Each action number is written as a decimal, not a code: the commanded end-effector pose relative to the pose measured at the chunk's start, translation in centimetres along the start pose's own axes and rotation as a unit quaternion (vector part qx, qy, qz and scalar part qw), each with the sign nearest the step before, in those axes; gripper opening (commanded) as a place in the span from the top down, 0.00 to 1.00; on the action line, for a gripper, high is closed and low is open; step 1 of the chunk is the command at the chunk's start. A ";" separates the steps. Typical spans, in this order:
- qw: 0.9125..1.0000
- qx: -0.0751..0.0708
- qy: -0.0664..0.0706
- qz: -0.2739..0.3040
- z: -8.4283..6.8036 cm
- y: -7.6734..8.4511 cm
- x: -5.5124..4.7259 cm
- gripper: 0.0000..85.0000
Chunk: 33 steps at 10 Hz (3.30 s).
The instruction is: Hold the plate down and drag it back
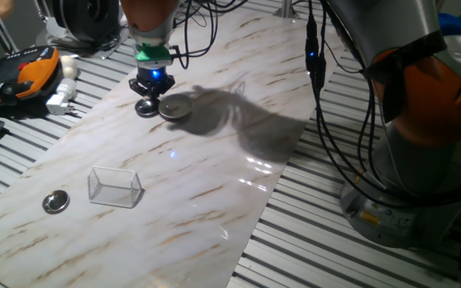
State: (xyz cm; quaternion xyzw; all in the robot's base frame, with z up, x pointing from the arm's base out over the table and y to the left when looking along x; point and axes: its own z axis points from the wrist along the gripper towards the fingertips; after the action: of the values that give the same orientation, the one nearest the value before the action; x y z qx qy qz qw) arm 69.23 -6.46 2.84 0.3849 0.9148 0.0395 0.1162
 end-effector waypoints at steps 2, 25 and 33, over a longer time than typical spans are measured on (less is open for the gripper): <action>1.000 0.001 -0.003 -0.001 0.0 -0.3 -0.1 1.00; 0.994 0.034 0.084 -0.062 -8.1 4.7 4.8 1.00; 0.963 0.030 0.092 -0.253 -11.9 3.9 8.6 1.00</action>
State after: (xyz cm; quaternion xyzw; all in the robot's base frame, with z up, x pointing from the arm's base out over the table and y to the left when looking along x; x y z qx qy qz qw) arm 63.18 2.69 13.45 0.1956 0.9802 0.0165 0.0256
